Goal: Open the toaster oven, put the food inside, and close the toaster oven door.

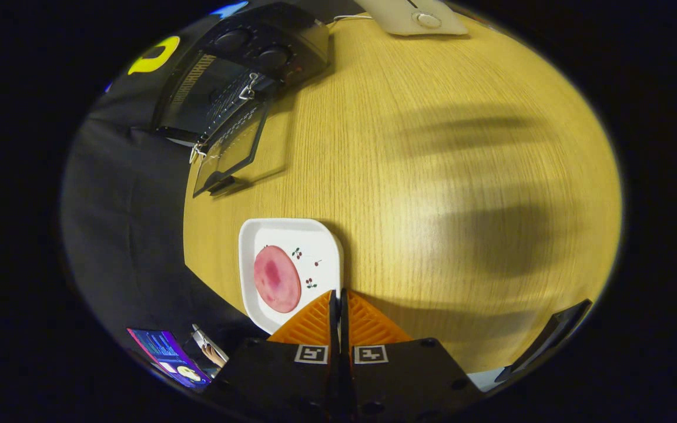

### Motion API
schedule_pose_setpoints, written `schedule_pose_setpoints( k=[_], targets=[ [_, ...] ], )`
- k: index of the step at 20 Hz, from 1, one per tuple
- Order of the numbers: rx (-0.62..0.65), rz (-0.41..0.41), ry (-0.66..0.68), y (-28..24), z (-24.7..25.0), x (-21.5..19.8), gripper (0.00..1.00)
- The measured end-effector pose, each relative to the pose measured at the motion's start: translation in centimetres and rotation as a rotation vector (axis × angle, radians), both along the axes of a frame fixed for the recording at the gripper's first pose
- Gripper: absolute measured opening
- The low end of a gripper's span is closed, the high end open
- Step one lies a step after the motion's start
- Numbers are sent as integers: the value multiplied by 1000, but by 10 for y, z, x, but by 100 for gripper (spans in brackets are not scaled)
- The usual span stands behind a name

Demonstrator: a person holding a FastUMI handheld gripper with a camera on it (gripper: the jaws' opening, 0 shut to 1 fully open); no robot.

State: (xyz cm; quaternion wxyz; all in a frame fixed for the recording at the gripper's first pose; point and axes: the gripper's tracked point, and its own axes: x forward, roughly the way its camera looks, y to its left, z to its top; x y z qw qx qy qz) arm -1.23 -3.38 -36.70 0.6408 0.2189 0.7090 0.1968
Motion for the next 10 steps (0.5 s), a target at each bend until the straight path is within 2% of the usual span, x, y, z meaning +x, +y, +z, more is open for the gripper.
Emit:
schedule_pose_setpoints(
  k=[3,6,10],
  targets=[
    [73,-7,16,7,2,-8,2],
    [135,-73,51,14,4,-11,2],
    [187,-162,30,17,13,-9,2]
  ],
)
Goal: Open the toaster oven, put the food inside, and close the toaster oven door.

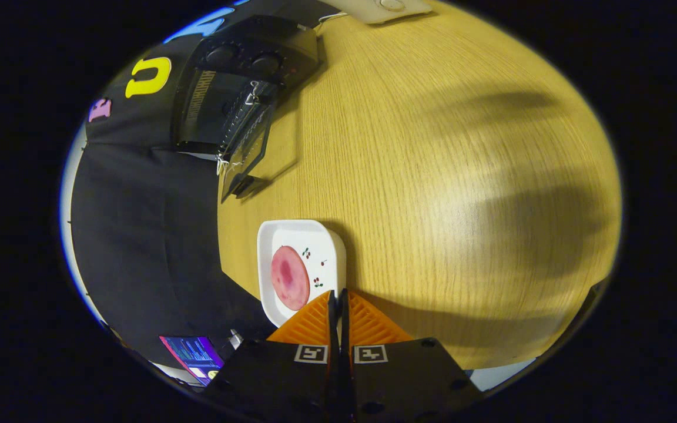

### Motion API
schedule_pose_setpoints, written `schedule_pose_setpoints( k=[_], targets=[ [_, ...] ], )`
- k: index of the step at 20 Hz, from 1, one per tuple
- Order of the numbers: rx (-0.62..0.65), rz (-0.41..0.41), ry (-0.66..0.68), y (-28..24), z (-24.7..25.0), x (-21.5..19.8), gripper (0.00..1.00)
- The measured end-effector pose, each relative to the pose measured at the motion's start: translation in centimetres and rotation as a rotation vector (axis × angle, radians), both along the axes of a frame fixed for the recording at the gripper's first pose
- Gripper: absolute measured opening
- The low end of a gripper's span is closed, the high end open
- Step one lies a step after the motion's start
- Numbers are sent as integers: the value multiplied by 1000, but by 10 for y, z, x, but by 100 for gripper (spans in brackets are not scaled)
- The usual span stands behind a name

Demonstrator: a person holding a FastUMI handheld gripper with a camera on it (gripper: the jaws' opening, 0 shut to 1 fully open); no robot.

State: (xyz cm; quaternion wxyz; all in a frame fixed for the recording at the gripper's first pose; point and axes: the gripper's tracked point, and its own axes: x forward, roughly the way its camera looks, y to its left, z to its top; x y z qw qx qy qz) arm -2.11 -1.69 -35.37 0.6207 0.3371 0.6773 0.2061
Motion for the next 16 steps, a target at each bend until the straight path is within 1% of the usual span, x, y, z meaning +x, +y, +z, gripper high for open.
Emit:
schedule_pose_setpoints(
  k=[4,11,16],
  targets=[
    [59,-91,-37,14,18,-1,2],
    [44,-240,-97,44,38,2,2],
    [40,-375,-138,75,52,5,2]
  ],
)
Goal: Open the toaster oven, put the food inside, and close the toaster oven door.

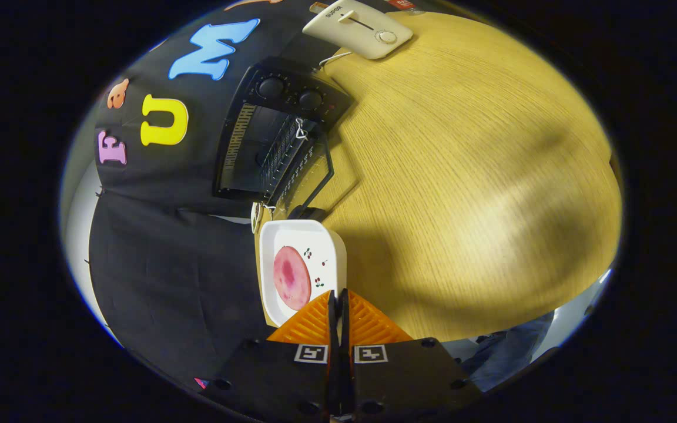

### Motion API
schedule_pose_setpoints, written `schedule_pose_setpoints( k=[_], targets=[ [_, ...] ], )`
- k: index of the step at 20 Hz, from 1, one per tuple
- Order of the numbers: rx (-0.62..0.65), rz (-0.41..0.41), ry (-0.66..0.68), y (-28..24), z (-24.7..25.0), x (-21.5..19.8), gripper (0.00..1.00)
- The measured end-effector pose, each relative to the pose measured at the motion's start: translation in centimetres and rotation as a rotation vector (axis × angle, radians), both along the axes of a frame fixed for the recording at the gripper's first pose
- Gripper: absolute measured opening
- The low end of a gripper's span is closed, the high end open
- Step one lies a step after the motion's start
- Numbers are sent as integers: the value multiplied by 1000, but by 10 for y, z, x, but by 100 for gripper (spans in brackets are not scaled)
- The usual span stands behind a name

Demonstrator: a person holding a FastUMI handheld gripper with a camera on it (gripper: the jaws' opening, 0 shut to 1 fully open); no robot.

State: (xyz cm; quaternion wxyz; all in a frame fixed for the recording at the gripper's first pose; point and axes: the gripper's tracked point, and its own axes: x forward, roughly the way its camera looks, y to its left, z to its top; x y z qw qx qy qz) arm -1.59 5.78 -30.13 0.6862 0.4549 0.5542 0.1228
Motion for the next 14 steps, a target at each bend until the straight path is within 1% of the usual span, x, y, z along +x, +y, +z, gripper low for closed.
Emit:
schedule_pose_setpoints(
  k=[2,6,8,12,14],
  targets=[
    [-3,-54,-11,15,3,3,2],
    [50,-176,-7,46,13,8,2],
    [42,-223,-13,58,14,13,2],
    [34,-355,-28,68,18,43,2],
    [37,-398,-40,76,19,60,2]
  ],
)
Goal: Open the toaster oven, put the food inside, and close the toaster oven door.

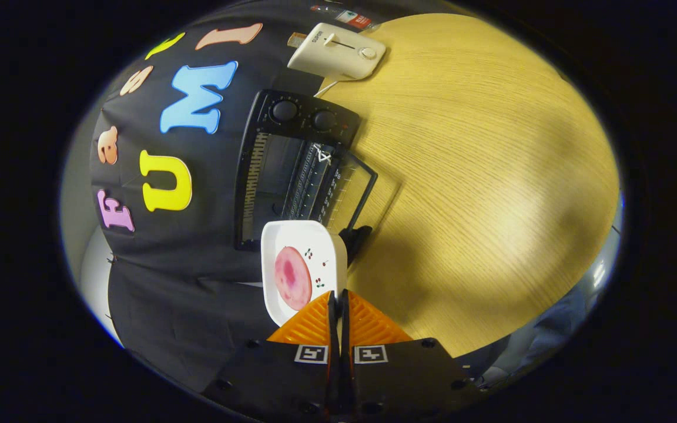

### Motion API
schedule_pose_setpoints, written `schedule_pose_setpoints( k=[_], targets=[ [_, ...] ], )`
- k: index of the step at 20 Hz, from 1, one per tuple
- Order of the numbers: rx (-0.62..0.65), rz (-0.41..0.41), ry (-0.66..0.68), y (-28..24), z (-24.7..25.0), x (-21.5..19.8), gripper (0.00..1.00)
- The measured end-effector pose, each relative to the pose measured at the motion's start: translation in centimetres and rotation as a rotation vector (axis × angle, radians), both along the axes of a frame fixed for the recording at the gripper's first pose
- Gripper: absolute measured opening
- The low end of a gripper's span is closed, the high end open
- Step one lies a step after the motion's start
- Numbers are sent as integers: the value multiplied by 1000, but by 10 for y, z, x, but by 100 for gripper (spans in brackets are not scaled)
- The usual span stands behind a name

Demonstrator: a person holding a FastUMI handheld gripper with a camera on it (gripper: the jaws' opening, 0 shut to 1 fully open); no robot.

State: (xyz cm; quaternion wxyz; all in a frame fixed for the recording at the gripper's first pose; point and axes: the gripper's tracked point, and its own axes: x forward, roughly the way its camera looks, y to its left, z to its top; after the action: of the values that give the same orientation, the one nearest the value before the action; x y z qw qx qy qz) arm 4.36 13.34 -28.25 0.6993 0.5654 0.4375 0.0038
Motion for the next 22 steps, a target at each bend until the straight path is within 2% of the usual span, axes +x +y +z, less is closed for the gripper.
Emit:
schedule_pose_setpoints(
  k=[10,22],
  targets=[
    [15,-198,63,14,-27,89,2],
    [-24,-445,44,26,-56,192,2]
  ],
)
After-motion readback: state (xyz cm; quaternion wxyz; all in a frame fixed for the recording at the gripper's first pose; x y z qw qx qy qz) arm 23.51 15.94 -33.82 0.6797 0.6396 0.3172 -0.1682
